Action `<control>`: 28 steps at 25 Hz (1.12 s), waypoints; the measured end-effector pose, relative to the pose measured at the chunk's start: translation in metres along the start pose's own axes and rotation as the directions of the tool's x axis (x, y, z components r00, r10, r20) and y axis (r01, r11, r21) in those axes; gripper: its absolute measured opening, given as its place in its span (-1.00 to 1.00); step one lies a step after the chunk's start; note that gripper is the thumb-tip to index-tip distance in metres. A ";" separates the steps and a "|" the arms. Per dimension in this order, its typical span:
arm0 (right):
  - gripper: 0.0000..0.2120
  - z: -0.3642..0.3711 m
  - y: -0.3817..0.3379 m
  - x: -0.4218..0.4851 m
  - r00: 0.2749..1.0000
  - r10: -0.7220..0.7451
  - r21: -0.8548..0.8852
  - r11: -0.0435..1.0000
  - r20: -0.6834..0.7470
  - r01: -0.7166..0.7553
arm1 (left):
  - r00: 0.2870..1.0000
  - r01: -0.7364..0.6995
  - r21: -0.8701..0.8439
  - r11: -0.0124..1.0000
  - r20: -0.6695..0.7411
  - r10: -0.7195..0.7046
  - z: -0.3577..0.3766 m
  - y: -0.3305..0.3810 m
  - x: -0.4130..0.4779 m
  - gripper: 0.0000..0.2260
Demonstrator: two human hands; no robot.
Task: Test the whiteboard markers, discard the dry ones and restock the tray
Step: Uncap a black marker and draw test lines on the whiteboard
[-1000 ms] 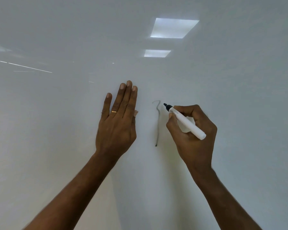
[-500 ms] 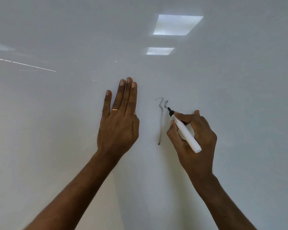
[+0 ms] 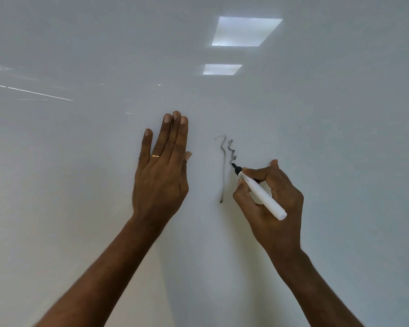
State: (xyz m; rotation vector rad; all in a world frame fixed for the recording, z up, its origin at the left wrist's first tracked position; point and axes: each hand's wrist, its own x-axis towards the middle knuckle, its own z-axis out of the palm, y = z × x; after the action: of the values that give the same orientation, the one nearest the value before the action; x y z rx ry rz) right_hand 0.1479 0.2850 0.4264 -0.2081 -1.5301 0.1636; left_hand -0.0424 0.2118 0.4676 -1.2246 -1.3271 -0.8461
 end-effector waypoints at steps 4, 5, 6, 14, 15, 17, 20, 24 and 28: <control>-0.87 -0.002 0.002 -0.011 1.000 0.007 0.000 1.000 0.028 -0.007 | 0.999 0.008 -0.007 1.000 -0.035 -0.008 0.000 -0.001 -0.001 -0.55; -0.87 -0.003 0.002 -0.014 1.000 0.011 -0.001 1.000 0.029 -0.011 | 0.999 0.004 -0.006 1.000 -0.041 -0.004 0.000 -0.001 -0.002 -0.56; -0.87 -0.004 0.002 -0.017 1.000 0.015 -0.003 1.000 0.027 -0.015 | 0.999 -0.001 -0.004 1.000 -0.045 0.001 0.000 -0.001 -0.002 -0.57; -0.87 -0.006 0.011 -0.050 0.998 0.015 -0.080 0.997 0.066 -0.009 | 1.000 0.026 0.063 0.998 0.002 -0.026 -0.001 0.002 -0.005 -0.55; -0.88 -0.005 0.010 -0.054 0.998 0.016 -0.078 0.997 0.068 -0.011 | 0.999 0.028 0.077 0.997 0.020 -0.030 -0.002 0.003 -0.005 -0.54; -0.88 -0.006 0.006 -0.054 0.999 0.045 -0.022 0.999 0.032 -0.044 | 0.998 0.028 0.106 0.994 0.046 -0.033 -0.003 0.004 -0.006 -0.52; -0.89 -0.011 -0.001 -0.021 0.990 0.118 0.129 0.986 -0.073 -0.108 | 0.999 0.020 0.135 0.991 0.040 -0.025 -0.003 0.004 -0.007 -0.52; -0.86 -0.010 -0.004 0.025 0.996 0.076 0.178 0.982 -0.056 -0.065 | 1.000 -0.005 0.121 0.993 -0.015 0.007 0.000 0.002 -0.008 -0.53; -0.84 -0.008 0.003 0.023 0.999 0.046 0.117 0.992 -0.027 -0.043 | 0.998 -0.015 0.091 0.996 -0.054 0.020 0.001 0.001 -0.009 -0.56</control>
State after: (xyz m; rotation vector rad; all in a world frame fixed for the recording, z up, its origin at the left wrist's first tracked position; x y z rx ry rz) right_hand 0.1570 0.2932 0.4482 -0.1516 -1.4822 0.2829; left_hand -0.0429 0.2110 0.4589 -1.1325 -1.2954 -0.7932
